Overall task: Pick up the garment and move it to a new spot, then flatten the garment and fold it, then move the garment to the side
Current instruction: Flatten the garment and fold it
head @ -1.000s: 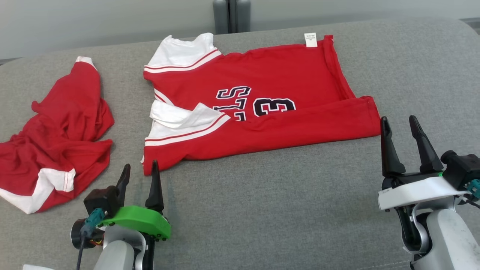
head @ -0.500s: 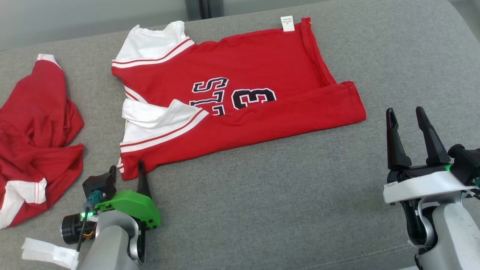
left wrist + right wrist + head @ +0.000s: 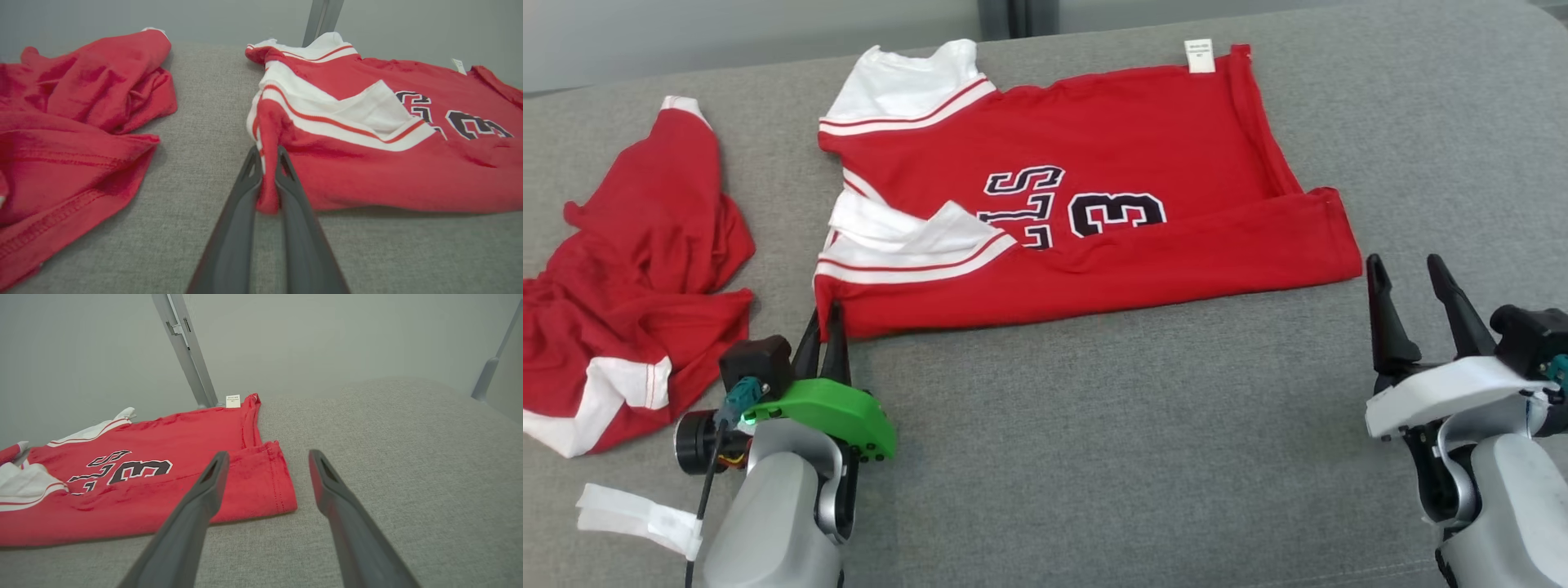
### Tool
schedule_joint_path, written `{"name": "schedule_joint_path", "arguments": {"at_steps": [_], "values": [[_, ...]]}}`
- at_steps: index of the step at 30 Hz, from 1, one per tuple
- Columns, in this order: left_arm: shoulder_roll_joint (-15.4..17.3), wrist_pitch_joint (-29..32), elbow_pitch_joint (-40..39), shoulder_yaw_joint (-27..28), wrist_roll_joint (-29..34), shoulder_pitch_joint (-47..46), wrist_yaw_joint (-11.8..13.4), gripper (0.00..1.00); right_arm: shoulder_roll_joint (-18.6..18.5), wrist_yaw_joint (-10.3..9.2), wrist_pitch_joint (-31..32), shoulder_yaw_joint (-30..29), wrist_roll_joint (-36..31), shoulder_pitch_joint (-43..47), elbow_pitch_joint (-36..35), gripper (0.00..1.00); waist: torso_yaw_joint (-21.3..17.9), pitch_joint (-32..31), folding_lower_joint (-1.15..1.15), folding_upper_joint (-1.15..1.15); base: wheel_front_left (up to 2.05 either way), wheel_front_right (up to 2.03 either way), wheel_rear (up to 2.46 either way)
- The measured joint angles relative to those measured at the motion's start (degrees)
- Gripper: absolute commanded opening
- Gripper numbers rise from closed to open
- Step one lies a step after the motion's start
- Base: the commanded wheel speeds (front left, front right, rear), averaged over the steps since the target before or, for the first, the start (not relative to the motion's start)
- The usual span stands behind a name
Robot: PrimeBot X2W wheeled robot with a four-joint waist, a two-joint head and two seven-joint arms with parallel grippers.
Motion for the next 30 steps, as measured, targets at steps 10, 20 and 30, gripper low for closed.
{"name": "schedule_joint_path", "arguments": {"at_steps": [10, 20, 30], "values": [[-0.2, 0.0, -8.4, -3.0, 0.5, 2.1, -1.5, 0.00, -0.2, 0.00, 4.5, -3.9, 0.3, -8.1, 16.4, 1.00, 5.1, 1.0, 0.00, 0.00, 0.00, 0.00, 0.00], [-0.2, 1.4, -12.9, -5.3, 0.0, 3.7, -0.6, 0.00, -1.5, 0.01, 3.4, -1.8, 1.0, -13.0, 27.7, 1.00, 6.8, 2.2, 0.00, 0.00, 0.00, 0.00, 0.00], [0.2, 3.5, -13.7, -5.4, -0.1, 5.0, 1.7, 0.00, -3.0, 0.05, -0.2, 3.3, 1.7, -15.6, 32.8, 0.00, 6.5, 1.5, 0.00, 0.00, 0.00, 0.00, 0.00]]}}
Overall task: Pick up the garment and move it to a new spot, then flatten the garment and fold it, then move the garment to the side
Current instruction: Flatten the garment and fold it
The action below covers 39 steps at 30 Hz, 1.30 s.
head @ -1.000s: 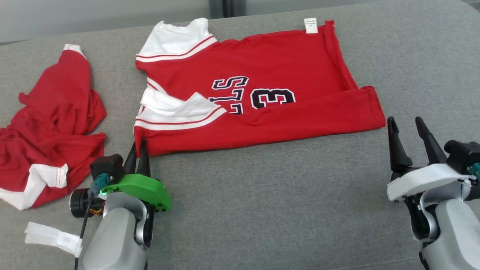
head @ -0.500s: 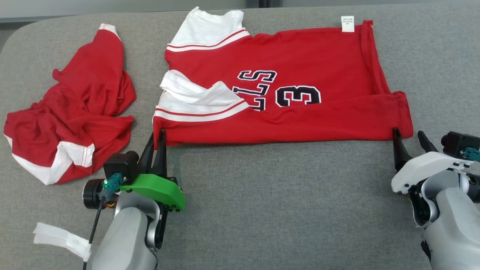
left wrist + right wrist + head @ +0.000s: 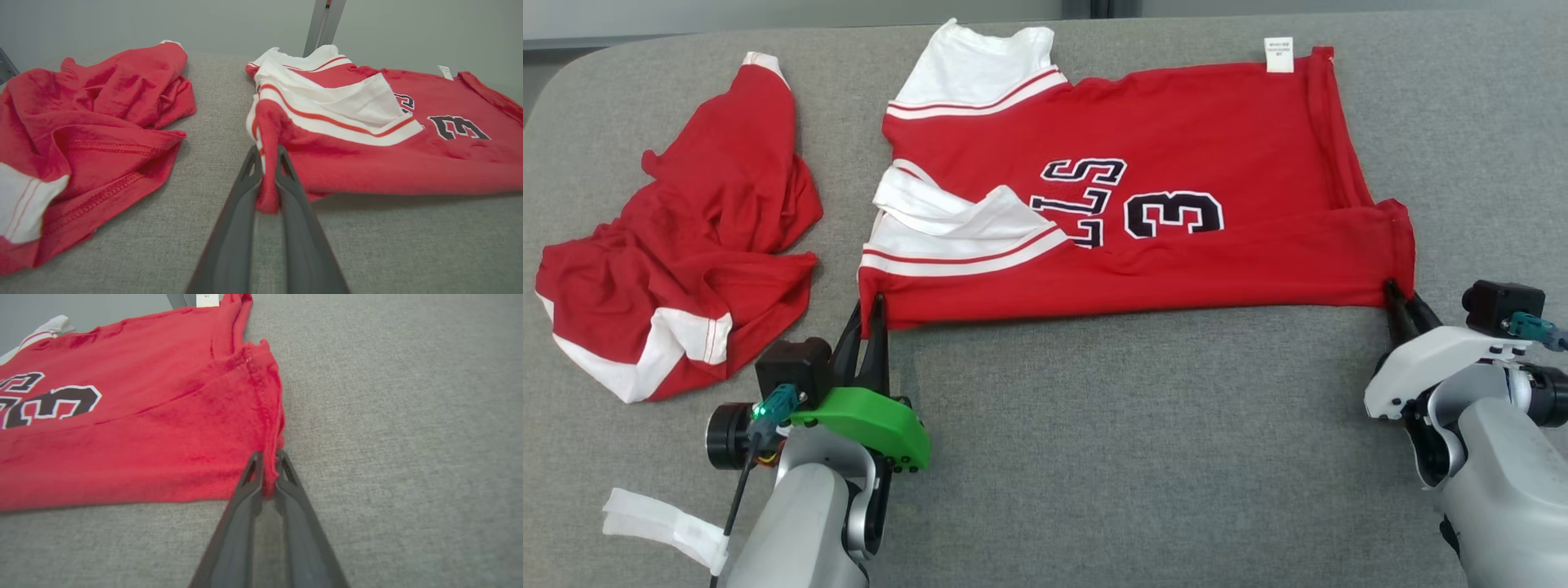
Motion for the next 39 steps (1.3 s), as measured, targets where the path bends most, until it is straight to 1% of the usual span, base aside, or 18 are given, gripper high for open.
{"name": "schedule_joint_path", "arguments": {"at_steps": [8, 12, 16, 21, 28, 29, 30, 31, 32, 33, 36, 39], "values": [[0.3, 1.0, 1.0, -0.6, -0.5, 2.2, 0.2, 0.00, -2.4, 0.02, -3.1, 0.2, -1.6, 0.7, 0.2, 0.00, -1.1, -2.9, 0.00, 0.00, 0.00, 0.00, 0.00], [0.2, 1.1, 1.4, -1.3, -0.9, 3.6, 0.2, 0.00, -3.2, 0.03, -3.6, -1.1, -2.6, 3.8, -1.0, 0.00, -1.7, -4.6, 0.00, 0.00, 0.00, 0.00, 0.00], [0.2, 1.1, 1.5, -1.7, -1.4, 5.9, 0.2, 0.00, -3.0, 0.08, -3.8, -2.8, -3.1, 8.2, -3.1, 0.00, -2.0, -6.3, 0.00, 0.00, 0.00, 0.00, 0.00], [0.5, 1.2, 0.6, -2.2, -1.5, 9.6, 0.5, 0.00, -1.6, 0.07, -2.8, -4.6, -3.1, 14.2, -8.1, 0.00, -2.3, -8.2, 0.00, 0.00, 0.00, 0.00, 0.00], [1.1, 2.2, -2.1, -2.6, -1.9, 14.2, 1.5, 0.00, 0.6, 0.05, 2.4, -7.9, -3.4, 21.6, -18.0, 0.00, -2.6, -9.0, 0.00, 0.00, 0.00, 0.00, 0.00], [1.1, 2.4, -2.2, -2.7, -1.9, 14.4, 1.7, 0.09, 1.0, 0.05, 3.2, -8.4, -3.4, 22.2, -18.9, 0.00, -2.6, -9.0, 0.00, 0.00, 0.00, 0.00, 0.00], [1.2, 2.5, -2.4, -2.7, -1.9, 14.4, 1.8, 0.65, 1.5, 0.05, 3.6, -8.9, -3.4, 22.9, -20.3, 0.95, -2.5, -9.0, 0.00, 0.00, 0.00, 0.00, 0.00], [1.2, 2.6, -2.7, -2.8, -1.9, 14.4, 2.0, 1.00, 2.0, 0.04, 3.9, -9.9, -3.1, 23.2, -21.5, 1.00, -2.5, -9.0, 0.00, 0.00, 0.00, 0.00, 0.00], [1.2, 2.6, -2.9, -2.7, -1.9, 14.4, 2.3, 1.00, 2.3, 0.01, 4.2, -10.5, -3.0, 23.3, -22.6, 1.00, -2.5, -9.0, 0.00, 0.00, 0.00, 0.00, 0.00], [1.4, 2.0, -3.5, -2.5, -1.9, 14.2, 2.6, 1.00, 2.6, -0.01, 4.6, -11.1, -3.3, 23.7, -25.6, 1.00, -2.4, -8.9, 0.00, 0.00, 0.00, 0.00, 0.00], [1.3, -2.0, -7.2, -1.2, -2.5, 12.4, 1.8, 1.00, 3.0, -0.01, 4.0, -12.1, -5.2, 23.9, -29.6, 1.00, -2.3, -8.7, 0.00, 0.00, 0.00, 0.00, 0.00], [1.0, -3.2, -10.2, 0.2, -2.9, 11.0, 1.4, 1.00, 4.0, -0.02, 4.1, -12.2, -6.2, 23.9, -32.9, 1.00, -2.3, -8.5, 0.00, 0.00, 0.00, 0.00, 0.00]]}}
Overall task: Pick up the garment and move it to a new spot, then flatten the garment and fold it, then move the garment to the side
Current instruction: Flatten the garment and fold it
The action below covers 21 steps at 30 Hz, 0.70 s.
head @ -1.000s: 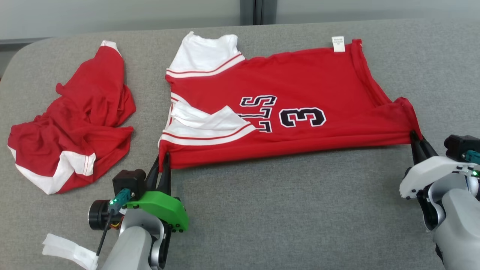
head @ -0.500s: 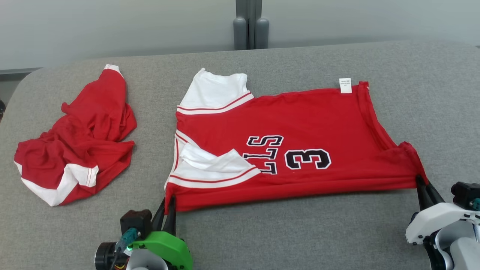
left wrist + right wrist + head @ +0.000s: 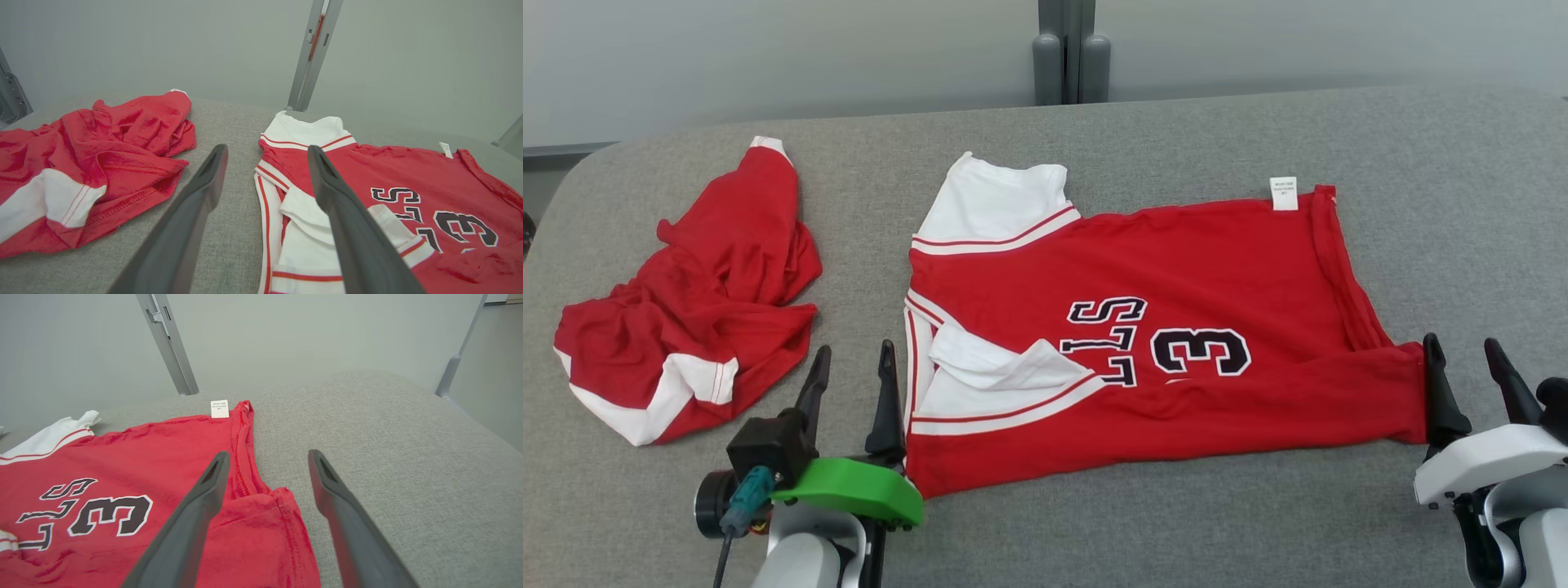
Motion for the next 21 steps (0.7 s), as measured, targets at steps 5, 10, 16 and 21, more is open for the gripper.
{"name": "schedule_joint_path", "arguments": {"at_steps": [5, 10, 16, 21], "values": [[-0.2, -0.3, -2.7, 1.9, 0.1, -1.1, -0.1, 1.00, 1.0, 0.00, -1.6, 0.1, -1.1, -0.7, -4.4, 1.00, -0.5, 0.5, 0.00, 0.00, 0.00, 0.00, 0.00], [-0.4, -0.4, -3.8, 3.2, 0.7, -2.7, -0.8, 1.00, 1.8, 0.00, -2.1, 0.7, -3.0, -2.7, -5.3, 1.00, -1.3, 2.0, 0.00, 0.00, 0.00, 0.00, 0.00], [1.0, 0.9, -1.0, 3.2, 0.8, -9.2, -2.6, 1.00, 1.6, 0.00, -1.9, 4.0, -4.9, -7.4, -5.6, 1.00, -2.5, 4.9, 0.00, 0.00, 0.00, 0.00, 0.00], [5.1, 9.0, 2.2, 1.0, 1.2, -19.3, -7.1, 1.00, -0.6, 0.00, -0.5, 7.8, -5.8, -14.1, -5.7, 1.00, -4.2, 8.4, 0.00, 0.00, 0.00, 0.00, 0.00]]}}
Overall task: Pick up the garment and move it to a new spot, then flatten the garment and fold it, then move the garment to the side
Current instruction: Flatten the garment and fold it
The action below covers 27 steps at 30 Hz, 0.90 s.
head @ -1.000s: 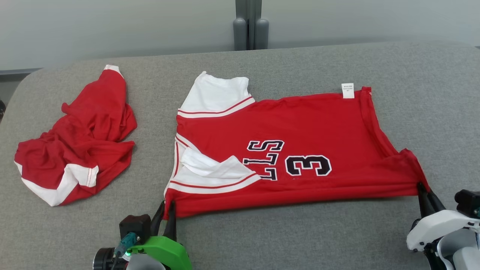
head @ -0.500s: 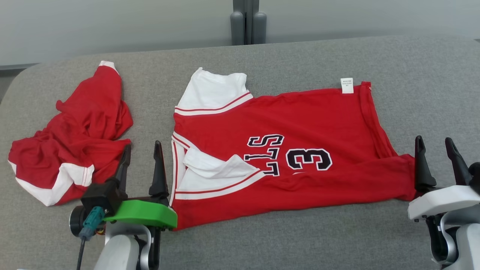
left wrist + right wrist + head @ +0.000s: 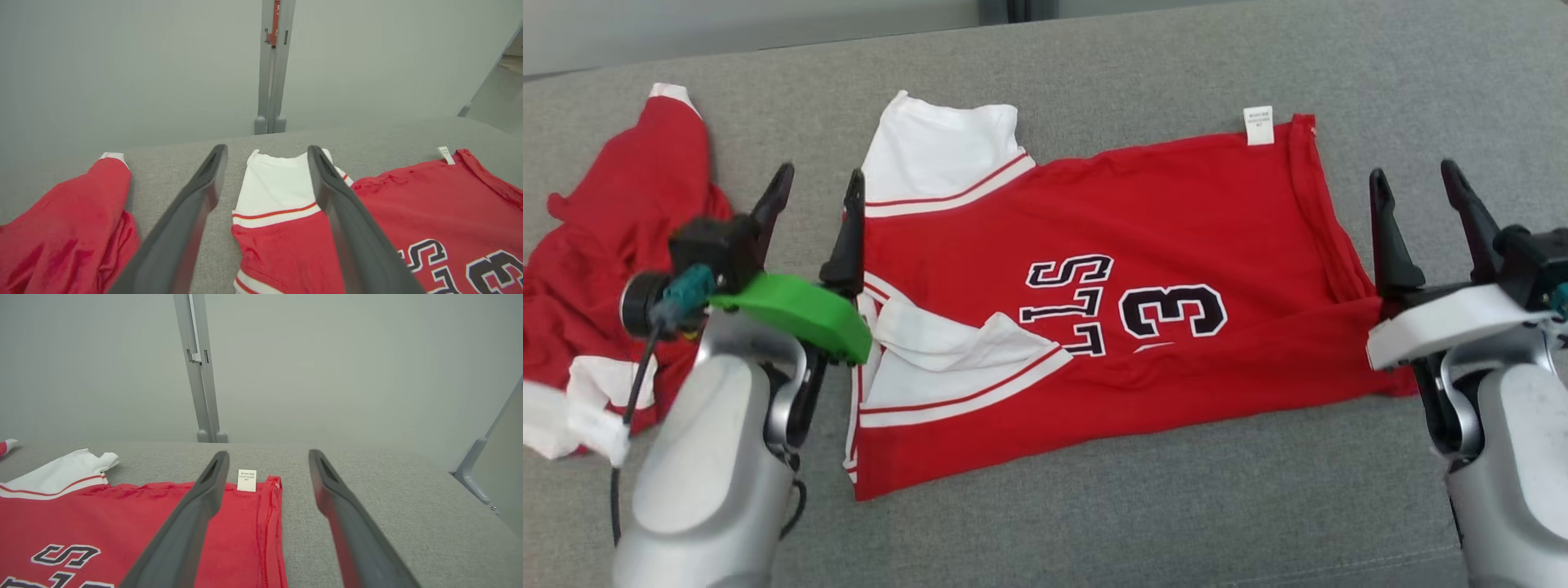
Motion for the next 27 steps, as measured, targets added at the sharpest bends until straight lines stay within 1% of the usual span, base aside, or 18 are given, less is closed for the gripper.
{"name": "schedule_joint_path", "arguments": {"at_steps": [1, 2, 3, 4, 6, 8, 10, 11, 14, 17, 20, 24, 27], "values": [[0.8, 2.4, 0.9, -0.8, -0.1, -2.1, -1.1, 1.00, -0.3, 0.00, 0.1, 0.6, 0.0, -1.2, 0.0, 1.00, -0.3, 0.7, 0.00, 0.00, 0.00, 0.00, 0.00], [2.0, 6.1, 1.7, -2.4, -0.5, -4.5, -2.5, 1.00, -0.6, 0.00, 0.3, 1.3, 0.0, -2.7, 0.0, 1.00, -0.7, 1.5, 0.00, 0.00, 0.00, 0.00, 0.00], [2.6, 8.6, 2.4, -2.5, -2.3, -6.9, -3.3, 1.00, -0.9, 0.00, 0.5, 2.1, 0.0, -4.0, 0.0, 1.00, -1.1, 2.3, 0.00, 0.00, 0.00, 0.00, 0.00], [3.7, 11.0, 3.2, -2.8, -3.3, -9.8, -3.4, 1.00, -1.0, 0.00, 0.6, 3.0, -0.1, -5.4, 0.0, 1.00, -1.6, 3.2, 0.00, 0.00, 0.00, 0.00, 0.00], [7.2, 15.9, 4.7, -4.6, -3.1, -15.3, -3.8, 1.00, -1.5, 0.00, 0.8, 4.4, -0.1, -7.6, 0.3, 1.00, -2.4, 4.7, 0.00, 0.00, 0.00, 0.00, 0.00], [8.7, 21.1, 6.7, -5.6, -5.5, -19.9, -3.9, 1.00, -1.7, 0.00, 0.8, 6.0, -0.1, -9.9, 0.8, 1.00, -3.3, 6.3, 0.00, 0.00, 0.00, 0.00, 0.00], [9.9, 25.8, 7.8, -8.6, -8.7, -23.9, -4.0, 1.00, -1.7, 0.00, 0.8, 7.9, -0.1, -12.2, 1.6, 1.00, -4.5, 7.9, 0.00, 0.00, 0.00, 0.00, 0.00], [10.5, 27.1, 8.1, -9.8, -9.9, -25.4, -4.0, 1.00, -1.7, 0.00, 0.6, 8.4, 0.0, -13.0, 2.1, 1.00, -5.0, 8.4, 0.00, 0.00, 0.00, 0.00, 0.00], [14.9, 32.2, 9.4, -14.5, -12.6, -30.9, -4.1, 1.00, -1.8, 0.00, 0.2, 10.5, 0.2, -15.8, 3.3, 1.00, -7.2, 10.2, 0.00, 0.00, 0.00, 0.00, 0.00], [17.3, 36.3, 11.0, -18.7, -15.4, -33.7, -4.1, 1.00, -1.8, 0.00, -0.5, 11.7, 0.5, -17.7, 4.5, 1.00, -9.0, 11.7, 0.00, 0.00, 0.00, 0.00, 0.00], [19.1, 38.4, 12.4, -22.2, -16.8, -36.2, -4.2, 1.00, -1.9, 0.00, -1.0, 12.3, 0.8, -19.0, 5.4, 1.00, -10.5, 13.0, 0.00, 0.00, 0.00, 0.00, 0.00], [21.7, 38.8, 14.7, -26.4, -16.8, -38.9, -4.2, 1.00, -1.4, 0.00, -1.9, 13.2, 0.9, -20.2, 5.9, 1.00, -12.3, 14.6, 0.00, 0.00, 0.00, 0.00, 0.00], [22.8, 38.8, 17.4, -29.2, -16.8, -40.3, -4.2, 1.00, -1.3, 0.00, -2.5, 13.6, 1.0, -20.3, 6.1, 1.00, -13.4, 15.6, 0.00, 0.00, 0.00, 0.00, 0.00]]}}
